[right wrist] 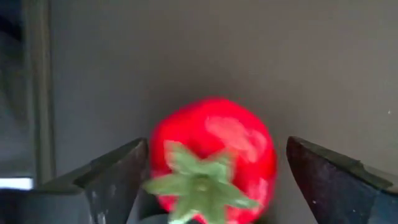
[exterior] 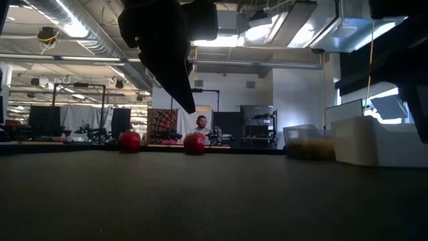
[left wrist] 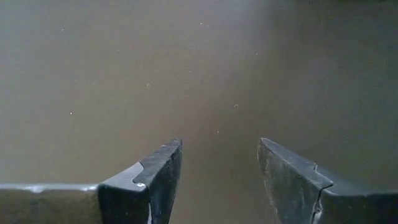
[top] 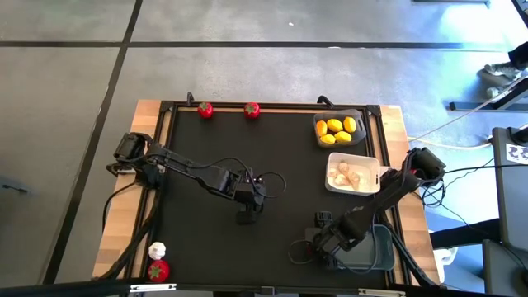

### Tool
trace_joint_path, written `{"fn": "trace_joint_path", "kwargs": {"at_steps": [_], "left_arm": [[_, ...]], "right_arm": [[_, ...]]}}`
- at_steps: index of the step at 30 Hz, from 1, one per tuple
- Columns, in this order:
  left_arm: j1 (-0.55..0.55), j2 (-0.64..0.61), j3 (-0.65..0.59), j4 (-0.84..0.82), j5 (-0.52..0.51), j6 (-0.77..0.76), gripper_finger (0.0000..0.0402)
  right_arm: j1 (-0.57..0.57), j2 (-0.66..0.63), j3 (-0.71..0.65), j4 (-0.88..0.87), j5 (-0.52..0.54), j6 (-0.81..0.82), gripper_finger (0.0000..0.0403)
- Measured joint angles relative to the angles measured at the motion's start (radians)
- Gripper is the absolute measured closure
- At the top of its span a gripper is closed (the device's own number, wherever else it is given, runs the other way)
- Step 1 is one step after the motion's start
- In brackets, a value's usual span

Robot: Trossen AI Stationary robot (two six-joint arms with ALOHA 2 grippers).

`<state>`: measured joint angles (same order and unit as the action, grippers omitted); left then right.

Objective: Sort produce into baskets
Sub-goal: Put the tomato into the the blue bin

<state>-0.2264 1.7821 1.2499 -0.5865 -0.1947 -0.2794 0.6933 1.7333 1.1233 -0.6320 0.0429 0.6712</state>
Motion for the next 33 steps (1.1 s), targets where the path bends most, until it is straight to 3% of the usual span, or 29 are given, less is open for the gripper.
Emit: {"fn": "trace_joint_path", "kwargs": {"at_steps": [6, 16, 27, 33], "left_arm": [[0.000, 0.000, 0.000, 0.000, 0.000, 0.000, 0.0196], [0.000, 0.000, 0.000, 0.000, 0.000, 0.000, 0.0196], [0.000, 0.000, 0.000, 0.000, 0.000, -0.001, 0.0197], [0.000, 0.000, 0.000, 0.000, 0.000, -0.001, 0.0197]], "right_arm": [[0.000, 0.017, -0.001, -0.015, 0.004, -0.021, 0.0035], [0.000, 0.016, 0.003, -0.044, 0.025, -0.022, 0.0138], [-0.008, 0.017, 0.202, -0.318, 0.103, -0.061, 0.0124], [0.012, -0.004, 0.310, -0.433, 0.093, -0.067, 0.0128]]}}
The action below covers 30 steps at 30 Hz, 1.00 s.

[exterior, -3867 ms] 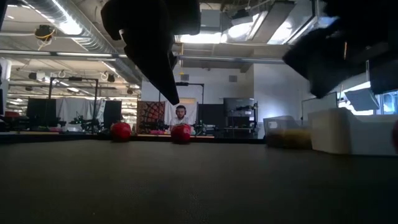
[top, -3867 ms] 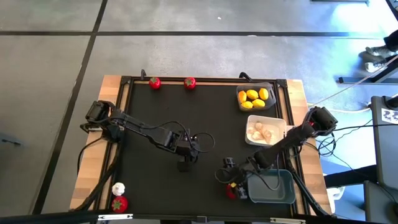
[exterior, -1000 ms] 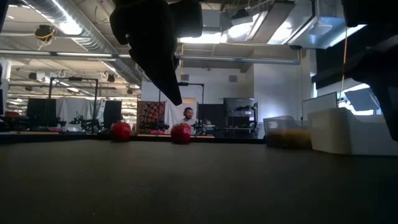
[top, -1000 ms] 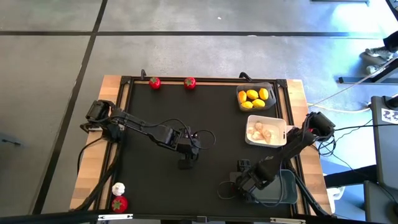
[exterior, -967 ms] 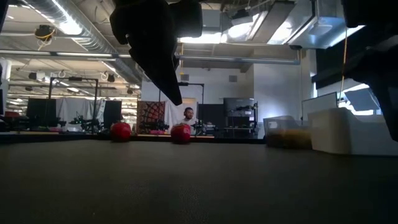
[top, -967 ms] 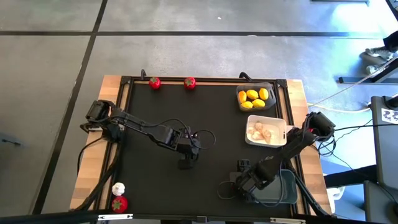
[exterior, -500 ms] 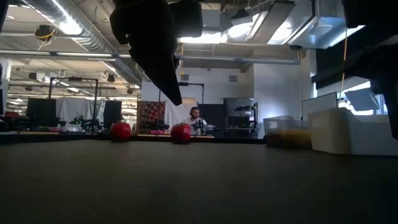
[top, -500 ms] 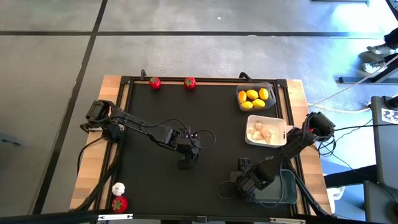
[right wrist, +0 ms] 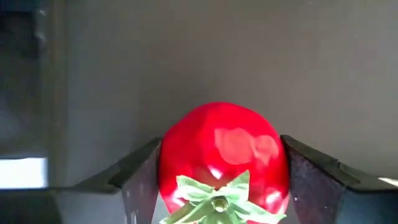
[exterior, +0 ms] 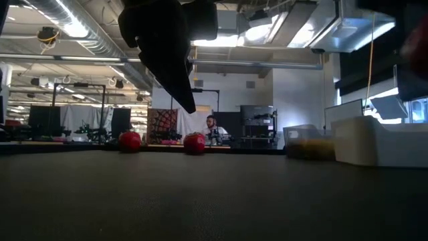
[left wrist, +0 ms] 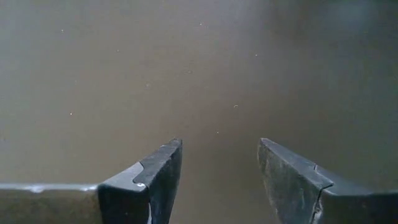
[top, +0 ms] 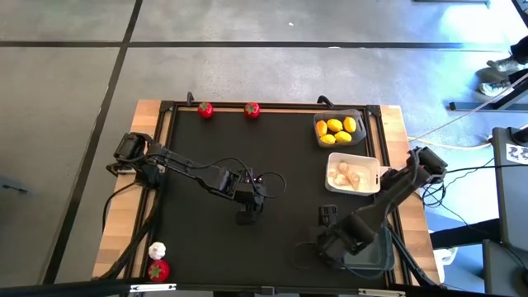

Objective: Sort produce into baskets
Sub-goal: Put the tomato into the the blue bin

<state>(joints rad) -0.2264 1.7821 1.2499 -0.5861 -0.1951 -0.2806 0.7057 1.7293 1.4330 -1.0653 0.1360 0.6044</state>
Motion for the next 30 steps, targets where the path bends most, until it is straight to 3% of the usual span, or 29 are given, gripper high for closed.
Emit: {"fn": "trace_joint_path", "kwargs": {"at_steps": [14, 23, 30], "left_arm": [[0.000, 0.000, 0.000, 0.000, 0.000, -0.001, 0.0196], [0.000, 0.000, 0.000, 0.000, 0.000, -0.003, 0.0196], [0.000, 0.000, 0.000, 0.000, 0.000, -0.001, 0.0196]], "right_arm": [[0.193, -0.144, -0.042, -0.126, 0.025, 0.440, 0.0127], [0.318, -0.147, -0.212, -0.139, -0.118, 0.736, 0.0127], [0.383, -0.147, -0.306, -0.118, -0.183, 0.832, 0.0127]]}}
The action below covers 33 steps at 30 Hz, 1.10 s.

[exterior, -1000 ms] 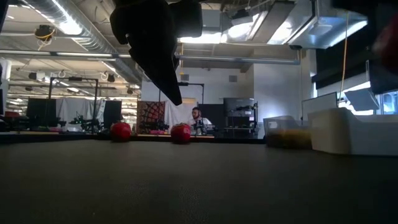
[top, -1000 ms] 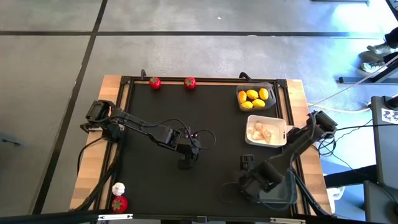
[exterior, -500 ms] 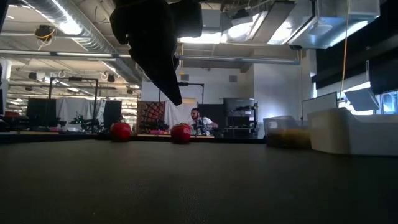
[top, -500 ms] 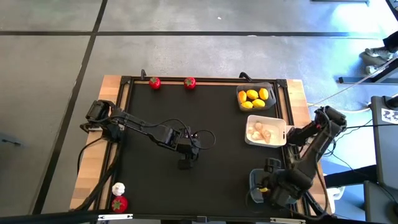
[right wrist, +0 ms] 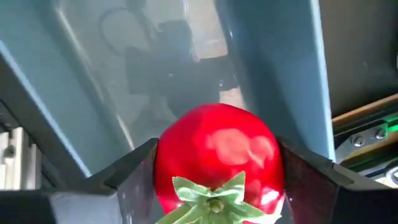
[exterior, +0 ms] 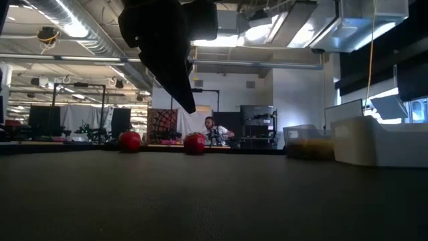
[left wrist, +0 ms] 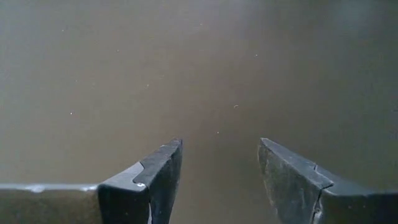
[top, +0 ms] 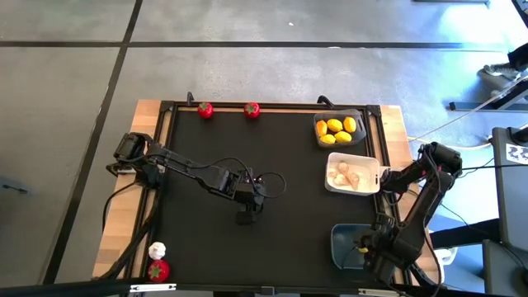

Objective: Sort produce into baskets
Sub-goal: Put the tomato into the the blue bin

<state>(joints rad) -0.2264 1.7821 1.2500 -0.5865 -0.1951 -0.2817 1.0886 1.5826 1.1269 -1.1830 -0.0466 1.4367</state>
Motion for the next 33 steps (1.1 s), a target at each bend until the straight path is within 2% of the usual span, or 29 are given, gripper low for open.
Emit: {"fn": "trace_joint_path", "kwargs": {"at_steps": [9, 14, 23, 33], "left_arm": [[0.000, 0.000, 0.000, 0.000, 0.000, 0.000, 0.0196], [0.000, 0.000, 0.000, 0.000, 0.000, 0.000, 0.0196], [0.003, 0.000, 0.000, 0.000, 0.000, 0.001, 0.0196], [0.006, 0.000, 0.000, 0.000, 0.000, 0.002, 0.0196]], "right_arm": [[-0.002, 0.000, -0.098, 0.060, -0.010, 0.022, 0.0127], [-0.002, 0.002, -0.145, 0.113, -0.010, 0.022, 0.0104], [-0.002, 0.001, -0.147, 0.120, -0.062, 0.015, 0.0052], [-0.002, -0.003, -0.138, 0.137, -0.074, -0.005, 0.0049]]}}
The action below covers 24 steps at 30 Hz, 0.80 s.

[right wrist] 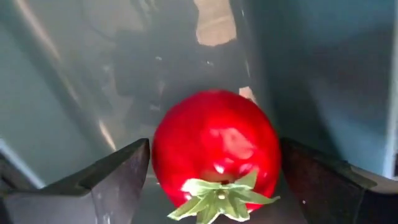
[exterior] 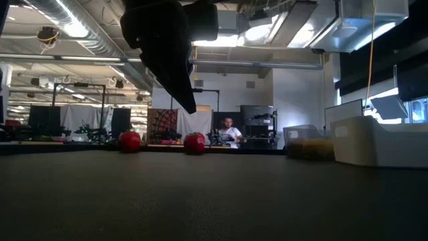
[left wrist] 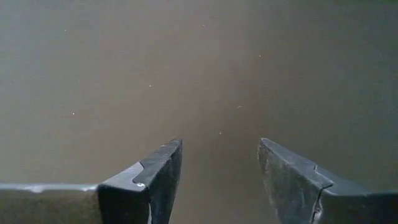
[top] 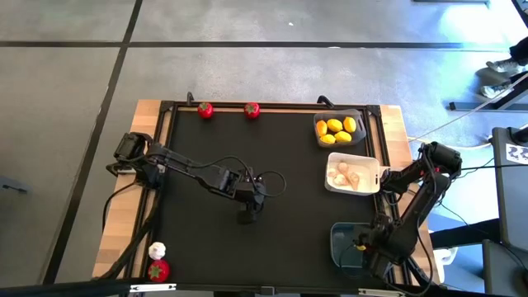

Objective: Sort produce into baskets
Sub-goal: Put the tomato into the the blue bin, then put the garlic into the white bin

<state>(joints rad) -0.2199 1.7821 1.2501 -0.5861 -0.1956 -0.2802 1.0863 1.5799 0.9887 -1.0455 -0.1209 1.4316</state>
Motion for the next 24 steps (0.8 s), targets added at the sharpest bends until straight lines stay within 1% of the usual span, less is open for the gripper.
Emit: {"fn": "trace_joint_path", "kwargs": {"at_steps": [3, 6, 9, 13, 18, 24], "left_arm": [[0.000, 0.000, 0.000, 0.000, 0.000, 0.000, 0.0196], [0.000, 0.000, 0.000, 0.000, 0.000, 0.003, 0.0196], [0.000, 0.000, 0.000, 0.000, 0.000, 0.006, 0.0196], [0.001, -0.001, 0.000, 0.000, 0.000, -0.007, 0.0196], [0.017, -0.024, 0.000, -0.025, 0.000, -0.014, 0.0196], [0.022, -0.093, 0.000, -0.136, -0.001, -0.029, 0.0196]], "right_arm": [[0.000, 0.000, 0.031, -0.019, 0.029, -0.008, 0.0049], [0.000, 0.000, 0.089, -0.095, 0.060, -0.014, 0.0049], [0.000, 0.000, 0.157, -0.168, 0.132, -0.015, 0.0049], [-0.006, 0.000, 0.233, -0.237, 0.264, -0.029, 0.0049], [-0.051, -0.001, 0.277, -0.240, 0.410, -0.098, 0.0049], [-0.137, -0.001, 0.277, -0.205, 0.524, -0.221, 0.0049]]}}
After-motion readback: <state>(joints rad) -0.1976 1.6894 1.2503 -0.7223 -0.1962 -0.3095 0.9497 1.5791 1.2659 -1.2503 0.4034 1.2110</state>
